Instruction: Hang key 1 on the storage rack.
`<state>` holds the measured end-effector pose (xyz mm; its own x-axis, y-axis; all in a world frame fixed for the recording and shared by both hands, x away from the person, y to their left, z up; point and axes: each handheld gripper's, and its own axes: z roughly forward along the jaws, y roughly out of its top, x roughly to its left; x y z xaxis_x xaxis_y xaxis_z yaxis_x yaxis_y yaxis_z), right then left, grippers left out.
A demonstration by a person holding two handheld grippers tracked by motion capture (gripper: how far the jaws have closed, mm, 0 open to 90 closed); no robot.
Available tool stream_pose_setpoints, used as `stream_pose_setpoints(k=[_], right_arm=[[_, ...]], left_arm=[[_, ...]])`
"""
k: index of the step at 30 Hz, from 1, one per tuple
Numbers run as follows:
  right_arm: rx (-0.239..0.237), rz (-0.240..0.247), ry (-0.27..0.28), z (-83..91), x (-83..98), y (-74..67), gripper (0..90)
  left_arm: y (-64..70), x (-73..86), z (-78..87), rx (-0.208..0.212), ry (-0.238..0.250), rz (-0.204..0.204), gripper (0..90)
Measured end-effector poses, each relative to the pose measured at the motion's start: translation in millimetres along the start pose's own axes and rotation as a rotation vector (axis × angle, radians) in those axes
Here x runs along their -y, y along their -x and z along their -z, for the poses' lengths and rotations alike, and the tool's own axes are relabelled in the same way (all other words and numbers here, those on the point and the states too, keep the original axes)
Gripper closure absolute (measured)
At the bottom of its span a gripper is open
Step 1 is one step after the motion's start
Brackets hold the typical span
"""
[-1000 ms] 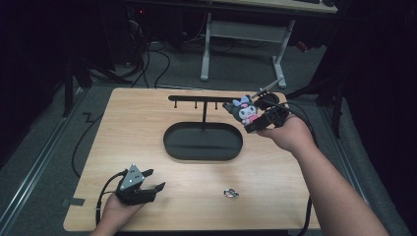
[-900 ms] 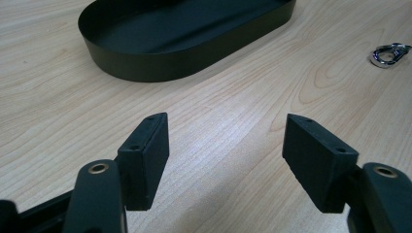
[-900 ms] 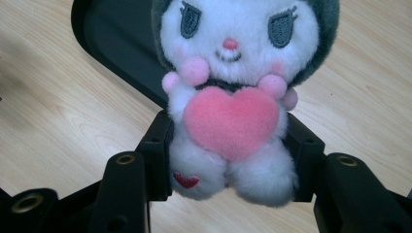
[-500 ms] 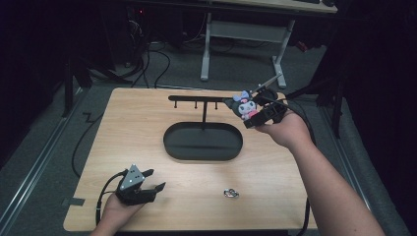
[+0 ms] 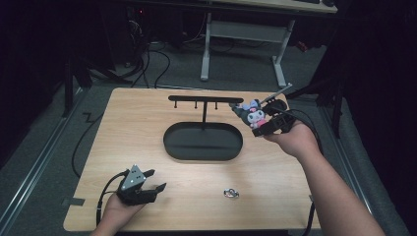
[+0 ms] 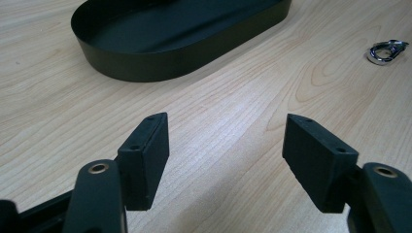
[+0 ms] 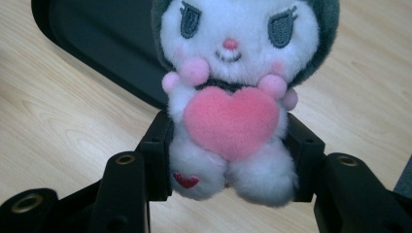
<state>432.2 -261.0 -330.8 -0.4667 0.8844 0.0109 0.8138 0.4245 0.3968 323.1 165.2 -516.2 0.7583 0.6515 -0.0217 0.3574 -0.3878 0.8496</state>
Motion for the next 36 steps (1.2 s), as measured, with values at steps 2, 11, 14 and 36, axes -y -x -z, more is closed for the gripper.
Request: stream_pose_setpoints(k=[2,11,14,36], right_arm=[[-0.003,-0.002,-0.003,-6.0,5.7,2.5,49.2],[-0.009,0.001,-0.014,-32.4,15.2,1.0,48.8],[0.004,0.003,0.005,-50.3,15.0,-3.9,48.3],[-0.003,-0.053,-0.014,-111.4,9.3,-12.2,30.6]], left_arm=[[0.3,0.1,-0.5,0.001,-0.001,-0.001,34.5],[0.9,0.3,-0.6,0.002,-0.007,-0.002,34.5],[0.9,0.3,-0.3,0.002,-0.008,-0.004,34.5],[-1.5,1.4,-0.9,0.012,-0.01,0.001,34.5]])
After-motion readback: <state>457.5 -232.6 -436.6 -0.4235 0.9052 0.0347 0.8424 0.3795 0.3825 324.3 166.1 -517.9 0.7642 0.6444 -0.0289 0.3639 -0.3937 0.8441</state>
